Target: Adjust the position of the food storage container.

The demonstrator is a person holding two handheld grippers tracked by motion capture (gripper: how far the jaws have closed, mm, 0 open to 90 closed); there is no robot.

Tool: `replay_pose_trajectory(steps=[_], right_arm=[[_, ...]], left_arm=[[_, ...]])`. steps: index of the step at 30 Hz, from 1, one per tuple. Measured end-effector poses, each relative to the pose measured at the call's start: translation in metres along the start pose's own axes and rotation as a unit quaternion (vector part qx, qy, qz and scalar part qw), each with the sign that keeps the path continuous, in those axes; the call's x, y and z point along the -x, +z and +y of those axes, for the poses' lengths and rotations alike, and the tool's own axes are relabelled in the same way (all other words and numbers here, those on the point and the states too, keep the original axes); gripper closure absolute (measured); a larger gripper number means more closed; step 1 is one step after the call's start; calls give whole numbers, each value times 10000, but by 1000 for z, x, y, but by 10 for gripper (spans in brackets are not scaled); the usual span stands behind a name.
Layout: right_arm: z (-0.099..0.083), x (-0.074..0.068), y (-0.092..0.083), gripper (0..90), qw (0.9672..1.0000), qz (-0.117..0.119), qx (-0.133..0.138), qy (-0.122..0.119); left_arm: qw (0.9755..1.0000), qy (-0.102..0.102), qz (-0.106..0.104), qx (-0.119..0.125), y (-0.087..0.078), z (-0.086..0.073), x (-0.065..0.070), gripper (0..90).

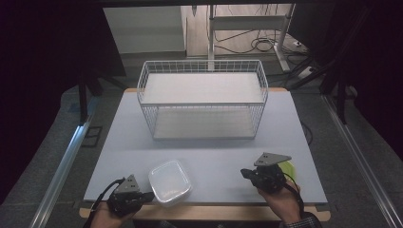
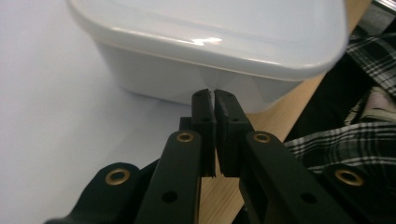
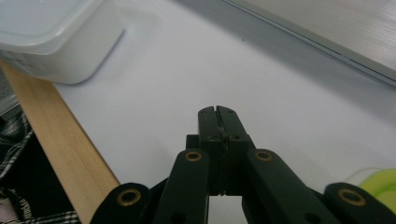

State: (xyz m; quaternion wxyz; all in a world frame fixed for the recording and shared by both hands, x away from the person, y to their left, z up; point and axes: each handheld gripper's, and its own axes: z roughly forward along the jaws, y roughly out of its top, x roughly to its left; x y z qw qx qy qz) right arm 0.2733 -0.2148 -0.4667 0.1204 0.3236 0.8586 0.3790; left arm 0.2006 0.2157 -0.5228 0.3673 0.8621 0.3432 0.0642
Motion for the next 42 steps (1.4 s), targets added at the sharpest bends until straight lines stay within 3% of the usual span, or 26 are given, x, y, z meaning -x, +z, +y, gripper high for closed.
replay_pose_trajectory(steps=[10,12,15,18,21,25,27,31,34,42], right_arm=[[2,-9,7,900,9998,217,-14,-32],[2,-11,10,900,9996,289,-32,-11],[2,-14,12,900,9994,341,-35,-8],[3,-18,17,900,9988,495,-40,-21],[5,-27,26,900,9975,701,-96,-68],[7,-37,38,900,9954,938,-184,-52],[7,-43,44,900,9942,1049,-227,-35],[6,-49,53,897,9926,1151,-370,-72],[5,-48,55,895,9939,1020,-407,-14],[3,-28,52,895,9968,675,-268,331]], left_arm=[[9988,367,-323,23,36,32,22,878],[9978,520,-383,-157,43,36,25,879],[9977,524,-82,-427,40,35,17,889],[9977,261,398,-493,29,29,-4,895],[9970,-90,703,-308,22,27,-22,895],[9977,-333,592,-10,27,33,-29,895],[9973,-183,708,-91,35,40,-22,895],[9985,-61,509,-163,47,50,-13,895],[9990,40,420,-177,54,56,-7,895],[9998,43,171,-53,69,71,0,895]])
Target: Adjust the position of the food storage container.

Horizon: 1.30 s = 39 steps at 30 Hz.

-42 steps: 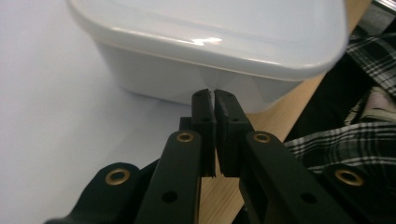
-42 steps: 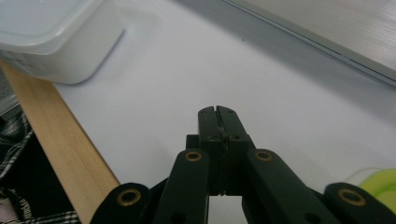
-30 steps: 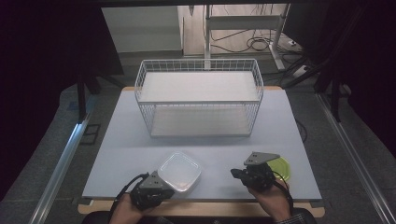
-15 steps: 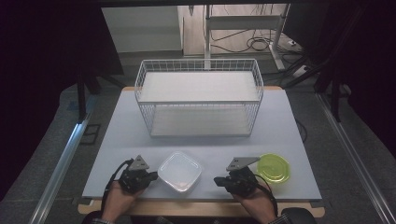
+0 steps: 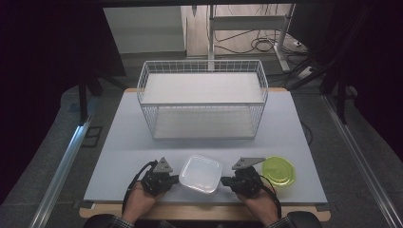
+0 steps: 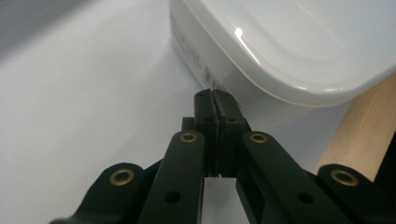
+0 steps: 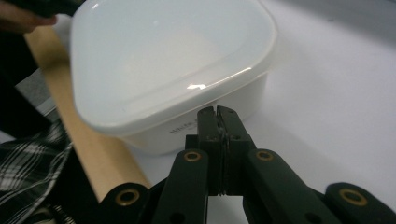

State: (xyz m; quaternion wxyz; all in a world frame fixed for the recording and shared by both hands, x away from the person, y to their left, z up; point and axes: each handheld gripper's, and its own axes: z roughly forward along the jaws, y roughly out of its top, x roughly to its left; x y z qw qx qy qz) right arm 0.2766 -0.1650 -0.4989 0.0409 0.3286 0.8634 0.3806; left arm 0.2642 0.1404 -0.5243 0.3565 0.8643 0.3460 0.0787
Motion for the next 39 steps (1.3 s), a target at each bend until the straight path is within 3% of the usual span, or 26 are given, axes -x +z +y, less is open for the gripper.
replay_pose_trajectory(steps=[6,13,15,17,18,20,24,25,27,29,30,31,35,39], right_arm=[[7,18,2,899,9995,-267,88,167],[13,26,6,899,9992,-383,132,56],[13,26,6,899,9992,-381,126,17],[13,24,4,898,9989,-455,107,-96],[14,23,1,890,9983,-535,125,-174],[14,23,-1,876,9982,-561,129,-185],[11,24,-15,759,9969,-673,283,-295],[9,24,-22,669,9958,-766,336,-362],[8,24,-24,629,9956,-780,369,-367],[5,25,-31,528,9955,-718,491,-365],[2,26,-36,426,9955,-642,613,-324],[2,26,-36,426,9955,-642,613,-324],[-2,29,-41,271,9956,-531,732,-243],[-3,31,-39,221,9960,-516,705,-204]], left_arm=[[10000,33,-31,-1,9,11,-1,894],[9999,84,-67,-7,10,16,-5,895],[9999,55,-108,68,8,15,-5,891],[9999,51,-57,116,3,14,-6,859],[9998,98,110,164,-6,11,-8,825],[9996,19,98,261,-13,9,-10,785],[9986,-44,218,487,-33,-3,-13,544],[9983,-39,256,525,-37,-5,-13,431],[9977,-66,280,614,-41,-9,-12,391],[9974,-92,244,677,-43,-11,-12,301],[9972,-98,218,708,-43,-12,-13,239],[9971,-109,196,728,-43,-13,-12,239],[9980,-14,262,583,-39,-15,-10,174],[9980,-37,275,562,-36,-15,-9,139]])
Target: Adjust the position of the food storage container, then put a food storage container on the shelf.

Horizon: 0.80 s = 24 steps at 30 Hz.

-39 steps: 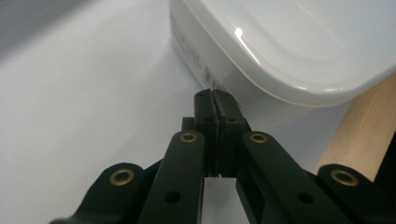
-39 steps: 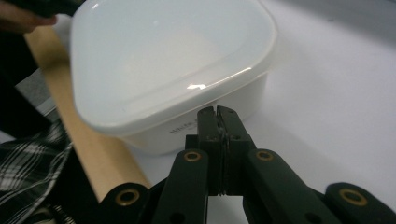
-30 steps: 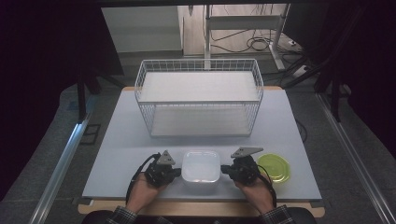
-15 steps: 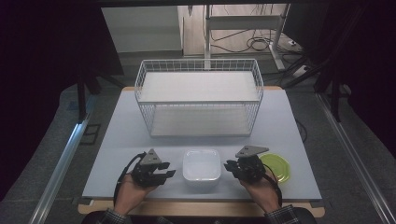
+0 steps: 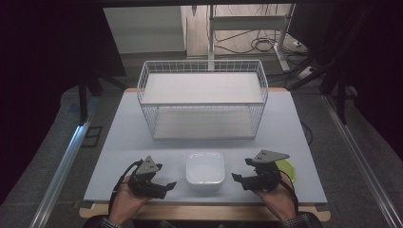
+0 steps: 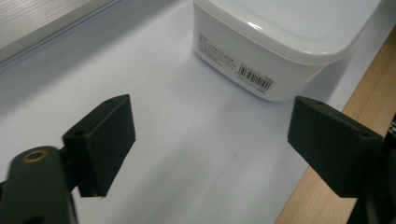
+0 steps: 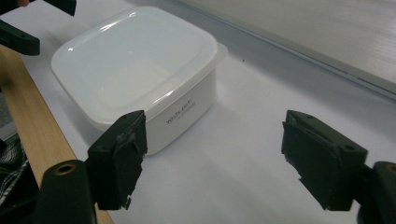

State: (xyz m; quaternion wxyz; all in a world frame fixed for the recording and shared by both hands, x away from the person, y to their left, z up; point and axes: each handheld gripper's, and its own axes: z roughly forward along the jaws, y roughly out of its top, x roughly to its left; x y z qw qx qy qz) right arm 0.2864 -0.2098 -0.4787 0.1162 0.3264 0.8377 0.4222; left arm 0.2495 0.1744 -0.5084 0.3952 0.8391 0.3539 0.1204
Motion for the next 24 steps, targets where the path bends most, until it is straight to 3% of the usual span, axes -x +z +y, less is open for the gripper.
replay_pose_trajectory(steps=[6,13,18,24], right_arm=[[-1,-3,6,160,10000,25,-82,-6],[-2,-6,11,93,9999,14,-100,-20],[3,-10,16,79,9998,116,-155,-22],[10,-15,24,67,9983,326,-464,155]], left_arm=[[10000,-48,-22,44,1,1,-1,100],[9995,218,143,177,5,2,1,69],[10000,-40,0,-6,13,14,3,58],[9993,-123,-350,-61,24,29,5,35]])
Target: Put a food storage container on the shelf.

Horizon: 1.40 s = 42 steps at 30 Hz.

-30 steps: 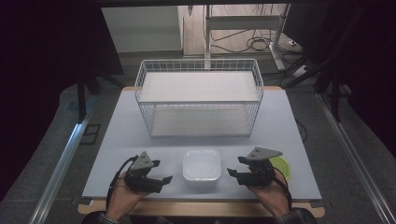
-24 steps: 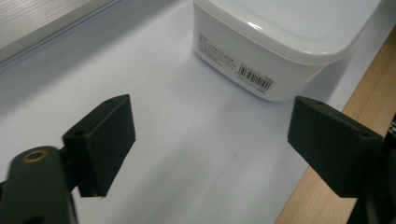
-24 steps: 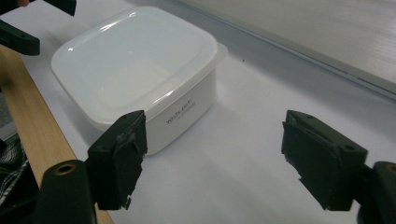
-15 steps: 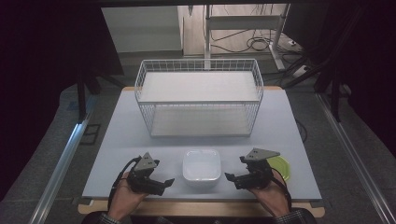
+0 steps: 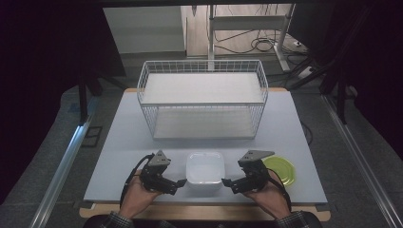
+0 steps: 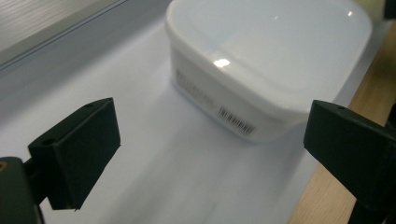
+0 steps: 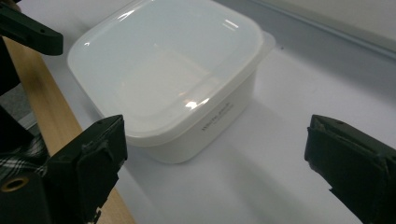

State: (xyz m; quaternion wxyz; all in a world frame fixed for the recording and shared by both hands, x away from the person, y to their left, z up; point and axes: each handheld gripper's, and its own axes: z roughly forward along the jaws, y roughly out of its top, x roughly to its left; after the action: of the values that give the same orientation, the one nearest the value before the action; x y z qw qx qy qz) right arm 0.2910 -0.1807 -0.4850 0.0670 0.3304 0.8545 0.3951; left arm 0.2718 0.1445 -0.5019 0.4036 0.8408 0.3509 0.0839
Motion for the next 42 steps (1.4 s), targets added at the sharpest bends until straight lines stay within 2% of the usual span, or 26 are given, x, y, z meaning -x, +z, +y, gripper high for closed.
replay_pose_trajectory(steps=[3,5,6,8,11,15,18,19,21,23,24,28,31,37,42], right_arm=[[5,0,3,151,10000,50,-49,65],[13,2,7,224,9995,157,-49,263],[15,4,9,244,9994,174,-56,282],[17,5,12,256,9991,216,-90,357],[20,12,21,273,9963,481,-176,692],[20,14,23,303,9946,590,-216,823],[22,14,25,341,9924,773,-262,918],[22,14,26,343,9923,764,-274,931],[23,13,25,362,9920,755,-319,960],[23,13,22,430,9913,711,-335,1057],[23,13,22,430,9913,711,-335,1057],[22,13,15,558,9882,694,-321,1330],[21,11,10,622,9858,687,-300,1506],[17,7,4,708,9800,690,-92,1865],[17,5,0,775,9776,687,123,1984]], left_arm=[[9998,-42,-190,10,4,5,-2,68],[9992,-51,-383,73,5,11,-4,115],[9992,-51,-383,73,5,11,-4,144],[9991,-73,-417,101,8,16,-6,178],[9981,-206,-585,55,16,19,-10,194],[9947,-474,-915,44,22,19,-16,194],[9917,-589,-1143,23,25,19,-16,212],[9909,-594,-1205,12,26,19,-15,228],[9908,-670,-1174,-28,25,19,-14,232],[9906,-738,-1154,-49,23,19,-13,297],[9904,-784,-1142,-56,21,19,-13,297],[9905,-948,-999,-32,12,18,-10,456],[9897,-1104,-909,-65,7,19,-6,529],[9886,-1351,-670,5,-1,18,0,621],[9879,-1467,-474,164,-7,18,4,700]])
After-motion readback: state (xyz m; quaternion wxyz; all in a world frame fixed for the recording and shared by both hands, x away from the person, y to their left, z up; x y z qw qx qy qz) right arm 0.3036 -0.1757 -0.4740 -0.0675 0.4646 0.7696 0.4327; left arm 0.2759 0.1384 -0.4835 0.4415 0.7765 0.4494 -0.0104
